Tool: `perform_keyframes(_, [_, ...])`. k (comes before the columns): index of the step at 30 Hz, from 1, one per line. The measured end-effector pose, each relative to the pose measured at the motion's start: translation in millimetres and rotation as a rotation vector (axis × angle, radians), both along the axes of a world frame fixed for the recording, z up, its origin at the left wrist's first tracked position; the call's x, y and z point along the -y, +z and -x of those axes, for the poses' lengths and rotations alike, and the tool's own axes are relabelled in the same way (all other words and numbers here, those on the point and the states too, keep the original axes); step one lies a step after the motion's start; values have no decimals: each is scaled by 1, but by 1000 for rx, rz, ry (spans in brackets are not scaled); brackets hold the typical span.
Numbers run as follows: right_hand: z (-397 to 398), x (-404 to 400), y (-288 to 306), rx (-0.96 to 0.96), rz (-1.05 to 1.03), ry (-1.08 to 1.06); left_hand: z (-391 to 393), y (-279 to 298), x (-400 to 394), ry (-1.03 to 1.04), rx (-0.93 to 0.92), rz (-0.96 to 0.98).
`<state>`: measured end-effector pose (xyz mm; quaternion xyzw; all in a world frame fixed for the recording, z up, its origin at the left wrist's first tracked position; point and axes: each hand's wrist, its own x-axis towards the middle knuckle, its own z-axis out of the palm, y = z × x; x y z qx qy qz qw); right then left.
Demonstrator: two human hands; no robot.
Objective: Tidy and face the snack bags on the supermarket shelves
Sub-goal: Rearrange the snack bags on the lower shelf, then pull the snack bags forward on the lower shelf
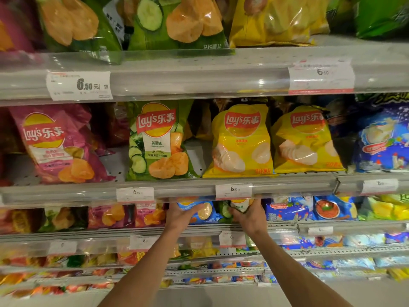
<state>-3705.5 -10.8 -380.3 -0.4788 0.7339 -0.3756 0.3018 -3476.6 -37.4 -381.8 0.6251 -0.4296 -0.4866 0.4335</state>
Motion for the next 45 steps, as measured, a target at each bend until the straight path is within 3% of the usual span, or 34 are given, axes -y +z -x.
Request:
perform_keyframes(9, [-17,-3,29,-261,6,-24,-12,2,4,9,-117,-47])
perform_keyframes(15, [-3,-23,35,-263,-5,-85,-7,-7,6,7,-49,-26])
perform_keyframes(24, [52,-70,29,-11,72,-99,51,-2,-3,17,248,38])
perform_keyframes(29, [89,-99,21,106,111,-109,104,-2,-5,-50,251,97])
perform_keyframes(33, [110,-110,15,89,126,-96,135,-5,-5,-39,240,84])
perform_keyframes(38, [119,-116,5,128,129,-88,150,-7,-10,-7,313,47])
perform_keyframes(45, [109,-125,3,138,131,-75,155,-10,-15,-134,331,40])
